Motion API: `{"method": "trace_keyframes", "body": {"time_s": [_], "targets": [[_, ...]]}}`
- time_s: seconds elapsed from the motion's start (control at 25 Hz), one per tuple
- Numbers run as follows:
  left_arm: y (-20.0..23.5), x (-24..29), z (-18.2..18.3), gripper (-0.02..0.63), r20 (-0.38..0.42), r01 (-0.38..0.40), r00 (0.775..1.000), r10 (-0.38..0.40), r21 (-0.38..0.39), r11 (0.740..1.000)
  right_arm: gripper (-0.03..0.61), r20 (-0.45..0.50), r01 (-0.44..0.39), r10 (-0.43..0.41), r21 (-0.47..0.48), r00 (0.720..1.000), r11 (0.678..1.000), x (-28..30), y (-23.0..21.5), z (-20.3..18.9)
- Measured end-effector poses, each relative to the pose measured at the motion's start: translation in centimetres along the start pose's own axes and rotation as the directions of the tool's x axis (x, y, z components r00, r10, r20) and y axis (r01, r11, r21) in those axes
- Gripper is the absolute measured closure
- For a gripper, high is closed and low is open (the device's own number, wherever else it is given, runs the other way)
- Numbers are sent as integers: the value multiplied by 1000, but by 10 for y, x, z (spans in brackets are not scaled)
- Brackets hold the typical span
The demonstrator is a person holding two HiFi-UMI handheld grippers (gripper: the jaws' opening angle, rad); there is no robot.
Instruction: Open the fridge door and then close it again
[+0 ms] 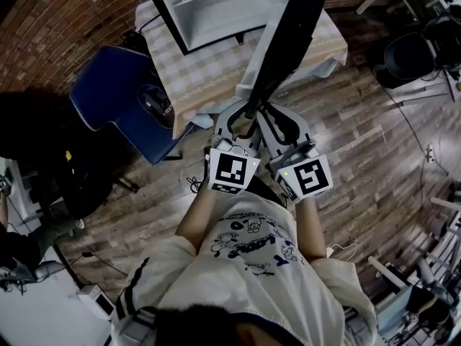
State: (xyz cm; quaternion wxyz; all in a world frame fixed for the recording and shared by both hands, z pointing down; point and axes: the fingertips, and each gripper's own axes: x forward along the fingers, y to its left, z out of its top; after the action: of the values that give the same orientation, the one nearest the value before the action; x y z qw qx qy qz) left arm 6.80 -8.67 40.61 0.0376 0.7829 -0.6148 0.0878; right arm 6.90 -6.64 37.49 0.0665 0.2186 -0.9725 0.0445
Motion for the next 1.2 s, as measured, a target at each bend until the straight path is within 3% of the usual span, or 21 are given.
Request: {"method": "trace_keyframes", "body": {"time_s": [1.2], "targets": [[113,-7,-9,483,-18,-100,995,100,-56,993,503,-16,-125,125,7,992,992,95,36,13]]}}
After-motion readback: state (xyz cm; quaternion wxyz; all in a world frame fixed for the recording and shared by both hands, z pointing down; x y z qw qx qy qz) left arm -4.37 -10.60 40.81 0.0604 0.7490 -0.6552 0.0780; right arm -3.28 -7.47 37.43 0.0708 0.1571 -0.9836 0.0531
